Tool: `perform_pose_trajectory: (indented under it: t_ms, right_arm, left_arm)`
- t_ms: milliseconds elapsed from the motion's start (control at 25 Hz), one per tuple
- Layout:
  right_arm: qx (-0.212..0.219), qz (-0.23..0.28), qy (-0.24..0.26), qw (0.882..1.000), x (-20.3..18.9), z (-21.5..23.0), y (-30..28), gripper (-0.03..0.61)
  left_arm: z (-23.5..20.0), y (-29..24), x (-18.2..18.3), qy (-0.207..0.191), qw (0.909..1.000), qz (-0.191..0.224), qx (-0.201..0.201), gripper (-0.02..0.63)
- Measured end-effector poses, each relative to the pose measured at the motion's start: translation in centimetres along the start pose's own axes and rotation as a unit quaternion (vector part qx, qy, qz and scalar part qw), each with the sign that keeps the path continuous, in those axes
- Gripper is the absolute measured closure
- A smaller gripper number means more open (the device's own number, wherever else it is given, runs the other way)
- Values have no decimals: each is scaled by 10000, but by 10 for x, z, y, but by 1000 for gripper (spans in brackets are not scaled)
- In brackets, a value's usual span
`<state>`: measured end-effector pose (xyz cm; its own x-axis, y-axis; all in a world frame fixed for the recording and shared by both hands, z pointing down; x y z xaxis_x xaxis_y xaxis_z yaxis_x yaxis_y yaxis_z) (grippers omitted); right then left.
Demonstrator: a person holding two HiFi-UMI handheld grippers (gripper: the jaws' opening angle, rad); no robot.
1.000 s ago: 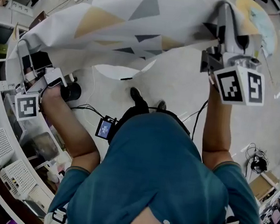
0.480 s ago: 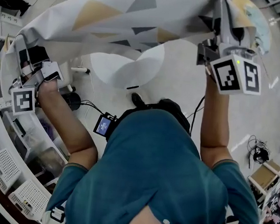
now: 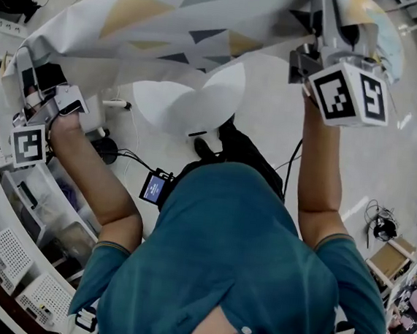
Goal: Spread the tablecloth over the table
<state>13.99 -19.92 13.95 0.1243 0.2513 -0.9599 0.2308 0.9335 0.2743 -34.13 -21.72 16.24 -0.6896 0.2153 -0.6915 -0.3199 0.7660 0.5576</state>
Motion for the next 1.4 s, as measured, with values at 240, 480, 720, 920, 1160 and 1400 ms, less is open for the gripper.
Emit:
perform_pose_trajectory:
  t_ms: [240,480,720,920,1160,1400]
  right_arm:
    - [108,-25,-155,9998,-17,17,-30,557]
    - [279,-51,-298,9992,-33,41,-85,557]
    - [421,-80,-397,9983,-56,66,-142,557]
    - [572,-80,-508,9970,-76,81,-189,557]
    - [725,-20,-651,9952,-102,79,-236,557]
    - [831,75,-606,9947,-108,81,-273,557]
  left_arm:
    - [-14,-22,-13,-71,9999,-28,112,607]
    - [-38,-66,-27,-171,9996,-38,219,607]
    - [-70,-104,-49,-146,9992,-26,379,607]
    - [-100,-132,-63,-129,9985,14,531,607]
    - [-142,-151,-69,-77,9982,35,595,607]
    - [-164,-177,-72,-112,9980,42,617,607]
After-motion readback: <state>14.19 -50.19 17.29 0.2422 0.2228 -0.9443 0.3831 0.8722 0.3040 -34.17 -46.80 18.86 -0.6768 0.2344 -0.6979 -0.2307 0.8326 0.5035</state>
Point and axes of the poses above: the fingertips, and each gripper's own axes: y backward along the fingers, z to its right, x out of its top, the point moved 8 cm from there along y, backward along the fingers, and after that the axes turned 3 degrees about -x, right-handed, at the moved point
